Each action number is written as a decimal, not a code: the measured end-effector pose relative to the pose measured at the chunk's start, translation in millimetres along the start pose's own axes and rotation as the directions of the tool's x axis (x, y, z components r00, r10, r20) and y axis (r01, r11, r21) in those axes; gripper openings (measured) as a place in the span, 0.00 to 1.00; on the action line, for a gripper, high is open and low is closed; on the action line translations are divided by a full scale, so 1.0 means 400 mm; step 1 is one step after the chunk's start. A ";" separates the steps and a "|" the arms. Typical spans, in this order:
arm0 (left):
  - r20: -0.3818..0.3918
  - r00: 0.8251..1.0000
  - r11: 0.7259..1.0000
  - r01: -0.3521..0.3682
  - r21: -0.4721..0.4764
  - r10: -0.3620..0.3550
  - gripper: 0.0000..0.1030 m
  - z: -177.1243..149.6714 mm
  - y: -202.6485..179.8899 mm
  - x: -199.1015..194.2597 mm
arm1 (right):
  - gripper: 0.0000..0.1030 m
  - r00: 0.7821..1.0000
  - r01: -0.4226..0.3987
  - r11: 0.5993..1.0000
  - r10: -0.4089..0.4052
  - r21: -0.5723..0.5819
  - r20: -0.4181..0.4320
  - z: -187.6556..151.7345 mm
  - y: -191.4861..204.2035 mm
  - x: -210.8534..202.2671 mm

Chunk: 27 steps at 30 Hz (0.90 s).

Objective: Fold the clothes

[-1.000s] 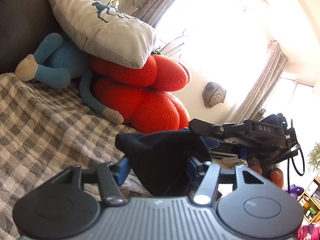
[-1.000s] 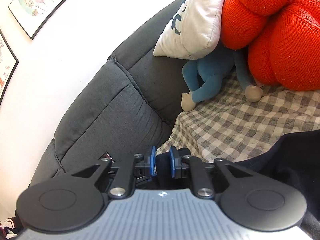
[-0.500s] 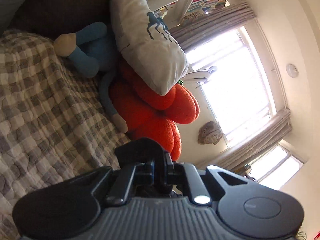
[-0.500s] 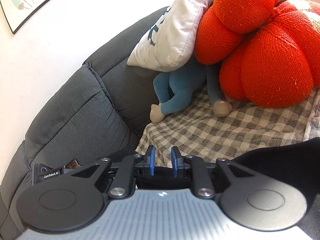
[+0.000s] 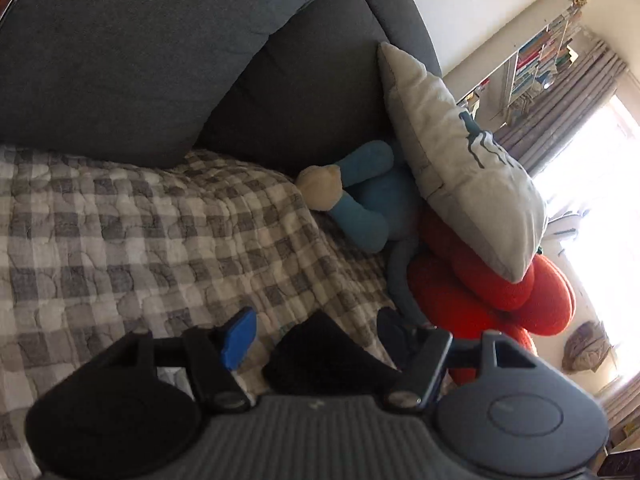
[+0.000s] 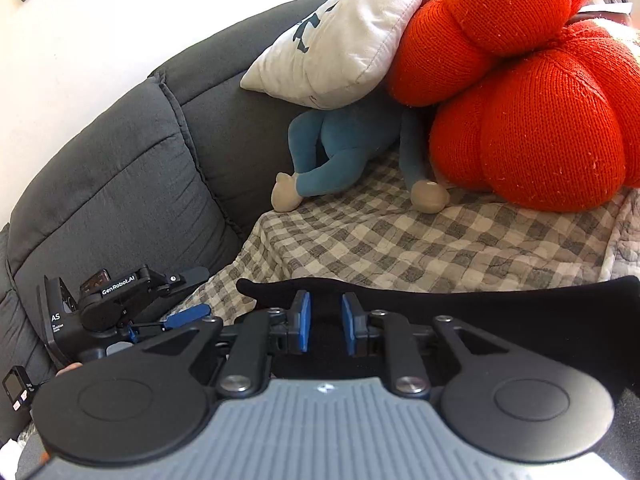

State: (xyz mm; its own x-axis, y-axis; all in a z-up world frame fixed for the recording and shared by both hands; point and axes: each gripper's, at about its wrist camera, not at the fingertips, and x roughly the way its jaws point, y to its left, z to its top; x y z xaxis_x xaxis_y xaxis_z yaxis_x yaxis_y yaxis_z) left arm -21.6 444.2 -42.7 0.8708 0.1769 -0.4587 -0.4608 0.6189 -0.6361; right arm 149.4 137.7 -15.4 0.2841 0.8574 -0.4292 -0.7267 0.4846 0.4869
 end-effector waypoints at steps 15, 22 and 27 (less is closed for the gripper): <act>0.031 0.988 0.973 -0.155 0.172 0.152 0.08 -0.020 -0.051 -0.006 | 0.45 0.962 0.247 0.967 -0.237 -0.061 0.135 0.105 0.009 -0.176; 0.012 0.957 0.915 -0.281 0.289 0.290 0.09 -0.028 -0.063 0.019 | 0.45 0.933 0.353 0.932 -0.343 -0.085 0.111 0.095 -0.034 -0.218; 0.133 0.925 0.845 -0.379 0.377 0.355 0.08 -0.028 -0.099 -0.021 | 0.46 0.912 0.405 0.913 -0.399 -0.052 0.094 0.075 -0.081 -0.228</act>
State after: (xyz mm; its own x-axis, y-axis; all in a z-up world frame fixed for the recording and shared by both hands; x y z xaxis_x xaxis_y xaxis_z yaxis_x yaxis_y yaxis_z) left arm -12.6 409.6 -20.6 0.6648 0.4853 -0.5679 -0.6548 0.7445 -0.1303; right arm 165.8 49.0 30.8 0.6078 0.6052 -0.5141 -0.5809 0.7803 0.2316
